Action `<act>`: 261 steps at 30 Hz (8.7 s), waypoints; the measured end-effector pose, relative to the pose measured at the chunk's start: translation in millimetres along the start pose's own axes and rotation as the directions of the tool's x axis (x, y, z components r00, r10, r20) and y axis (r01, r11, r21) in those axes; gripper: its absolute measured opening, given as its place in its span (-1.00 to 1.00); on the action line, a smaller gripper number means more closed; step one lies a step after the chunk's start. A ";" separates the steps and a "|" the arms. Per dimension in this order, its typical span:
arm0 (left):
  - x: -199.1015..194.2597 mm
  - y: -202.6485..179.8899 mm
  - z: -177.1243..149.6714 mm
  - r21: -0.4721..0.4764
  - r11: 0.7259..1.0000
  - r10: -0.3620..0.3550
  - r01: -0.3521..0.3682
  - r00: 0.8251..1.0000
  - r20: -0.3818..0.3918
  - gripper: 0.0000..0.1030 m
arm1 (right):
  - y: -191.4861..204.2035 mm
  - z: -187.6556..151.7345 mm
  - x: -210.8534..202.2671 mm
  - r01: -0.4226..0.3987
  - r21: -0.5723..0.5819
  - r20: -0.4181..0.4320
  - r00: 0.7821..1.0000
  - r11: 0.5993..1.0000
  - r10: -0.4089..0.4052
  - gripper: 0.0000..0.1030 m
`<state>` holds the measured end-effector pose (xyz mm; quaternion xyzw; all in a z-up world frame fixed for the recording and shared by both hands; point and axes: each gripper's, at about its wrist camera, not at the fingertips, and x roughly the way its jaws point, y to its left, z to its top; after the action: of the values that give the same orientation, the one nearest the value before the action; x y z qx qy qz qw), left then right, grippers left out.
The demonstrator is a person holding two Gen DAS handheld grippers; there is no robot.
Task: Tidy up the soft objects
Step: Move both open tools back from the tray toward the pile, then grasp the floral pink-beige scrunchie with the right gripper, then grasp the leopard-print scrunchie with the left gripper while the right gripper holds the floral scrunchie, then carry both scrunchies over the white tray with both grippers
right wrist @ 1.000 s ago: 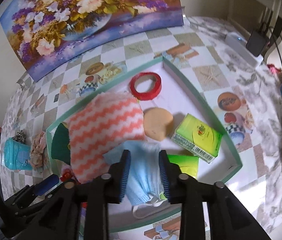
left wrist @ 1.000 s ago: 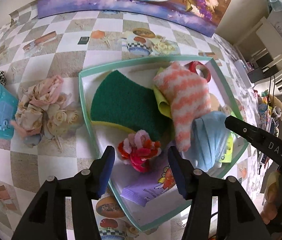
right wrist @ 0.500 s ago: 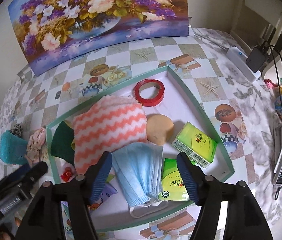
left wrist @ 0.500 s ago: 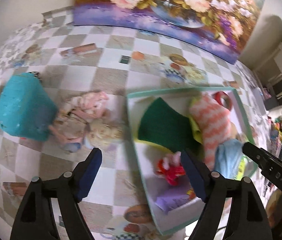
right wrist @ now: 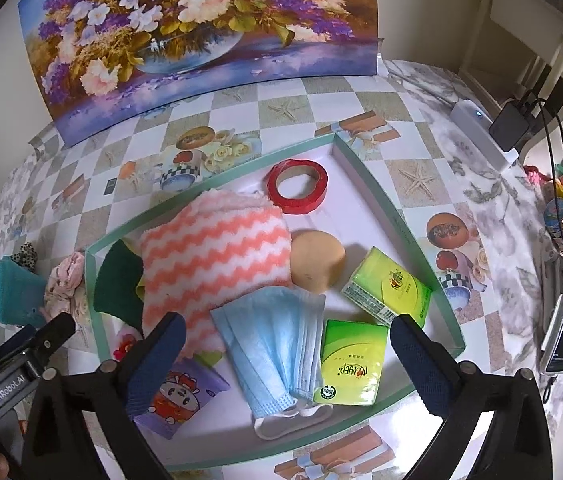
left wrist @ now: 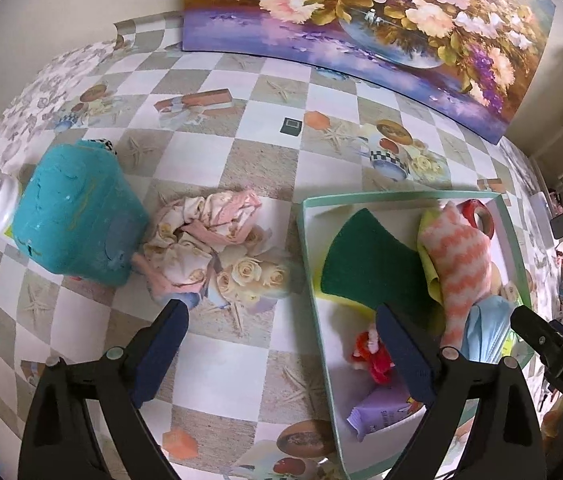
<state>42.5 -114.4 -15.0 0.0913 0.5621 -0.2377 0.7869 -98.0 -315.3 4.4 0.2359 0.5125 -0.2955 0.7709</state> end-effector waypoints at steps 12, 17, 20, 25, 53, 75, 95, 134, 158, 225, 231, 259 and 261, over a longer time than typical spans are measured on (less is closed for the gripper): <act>-8.8 6.0 4.0 0.014 1.000 0.012 -0.012 1.000 -0.003 0.84 | 5.9 1.0 -6.6 0.014 -0.008 0.015 1.000 1.000 -0.014 1.00; -23.1 13.9 8.0 0.025 1.000 0.016 -0.016 1.000 0.026 0.84 | 26.0 1.2 -14.5 0.003 -0.051 0.037 0.999 0.999 -0.001 1.00; -29.2 20.0 9.4 0.025 1.000 0.013 -0.013 0.999 0.031 0.84 | 40.1 0.0 -17.4 -0.009 -0.075 0.041 0.999 0.997 0.012 1.00; -41.0 35.7 12.3 0.003 1.000 0.005 -0.005 0.999 0.047 0.84 | 62.4 -1.9 -21.6 -0.032 -0.096 0.052 0.998 0.995 0.037 1.00; -69.9 192.6 6.1 -0.375 0.927 0.039 0.002 0.994 0.101 0.84 | 208.2 -27.1 1.3 -0.175 -0.315 -0.002 0.983 0.933 0.184 1.00; -9.6 257.8 -11.0 -0.590 0.803 0.067 -0.083 0.997 -0.049 0.84 | 252.1 -34.1 59.2 -0.255 -0.419 -0.102 0.967 0.871 0.234 0.81; 23.3 263.5 1.0 -0.605 0.792 0.036 -0.081 0.996 -0.087 0.84 | 272.8 -27.7 92.1 -0.247 -0.435 -0.098 0.969 0.866 0.227 0.46; -19.0 251.3 5.3 -0.546 0.837 0.054 -0.042 0.999 0.005 0.84 | 241.0 -2.0 25.9 -0.253 -0.392 0.007 0.961 0.885 0.278 -0.71; -68.3 191.7 89.0 -0.242 0.966 0.116 -0.089 0.988 0.101 0.84 | 201.7 26.3 -21.4 -0.238 -0.311 0.099 0.955 0.920 0.280 -0.71; -53.2 181.8 123.6 -0.279 0.958 -0.041 0.071 0.993 0.113 -0.74 | 165.0 26.4 -32.3 -0.257 -0.234 0.128 0.948 0.938 0.292 -0.71; -69.8 135.0 80.0 -0.252 0.947 -0.156 0.197 0.972 0.174 -0.74 | 146.9 17.7 -43.6 -0.238 -0.232 0.142 0.951 0.943 0.275 -0.71; -55.7 -49.6 -15.6 0.105 0.968 -0.237 0.229 0.968 0.079 -0.74 | 11.1 16.6 -53.9 -0.119 -0.050 0.175 0.976 0.992 0.126 -0.70; -51.9 -56.6 -18.8 0.122 0.965 -0.241 0.232 0.968 0.065 -0.74 | -6.5 18.0 -45.8 -0.113 -0.004 0.162 0.980 0.994 0.112 -0.70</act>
<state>-13.6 -141.8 33.5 0.0583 0.5230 -0.3649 0.7681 -104.6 -322.1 53.1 0.2416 0.4332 -0.2709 0.8250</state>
